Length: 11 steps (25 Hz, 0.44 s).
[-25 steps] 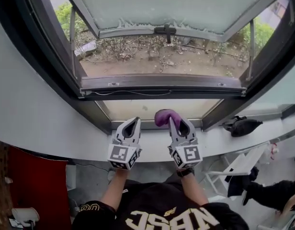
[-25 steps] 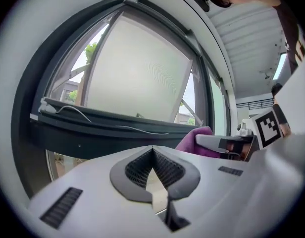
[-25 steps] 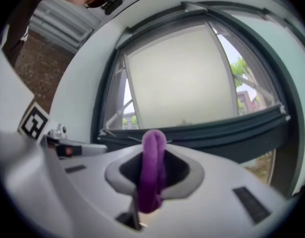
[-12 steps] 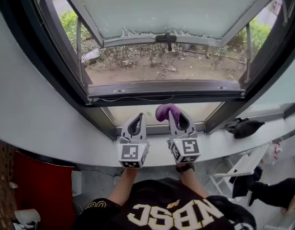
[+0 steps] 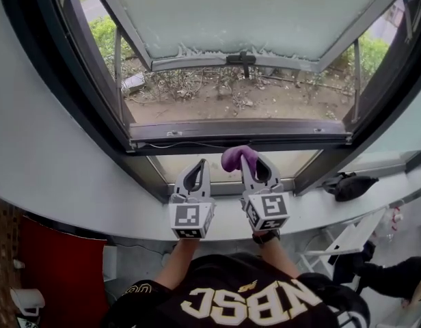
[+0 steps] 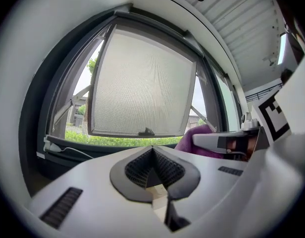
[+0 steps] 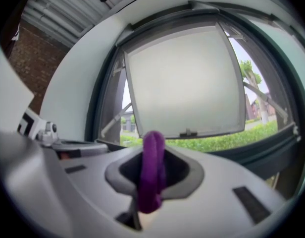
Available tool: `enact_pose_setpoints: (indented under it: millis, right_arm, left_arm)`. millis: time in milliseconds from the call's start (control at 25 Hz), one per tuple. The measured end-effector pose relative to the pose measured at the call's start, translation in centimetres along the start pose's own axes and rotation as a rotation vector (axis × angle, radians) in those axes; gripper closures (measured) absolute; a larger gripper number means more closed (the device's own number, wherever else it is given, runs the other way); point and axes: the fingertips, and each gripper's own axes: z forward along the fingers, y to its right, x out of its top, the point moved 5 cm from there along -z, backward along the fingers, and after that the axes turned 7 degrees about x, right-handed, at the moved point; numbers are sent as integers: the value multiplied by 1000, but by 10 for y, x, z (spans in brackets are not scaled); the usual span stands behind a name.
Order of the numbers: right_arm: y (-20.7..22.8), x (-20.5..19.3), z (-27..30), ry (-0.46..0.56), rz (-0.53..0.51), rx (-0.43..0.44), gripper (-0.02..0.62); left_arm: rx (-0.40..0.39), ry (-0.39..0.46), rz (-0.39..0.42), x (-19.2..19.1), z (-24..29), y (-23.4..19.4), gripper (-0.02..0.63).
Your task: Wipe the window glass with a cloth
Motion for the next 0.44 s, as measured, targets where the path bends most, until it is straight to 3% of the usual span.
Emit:
enact_pose_setpoints:
  millis: [440]
  right_arm:
    - [4,4,2,3,-4,-34,523]
  left_arm:
    - [-78,36,-28,10,8,4,592]
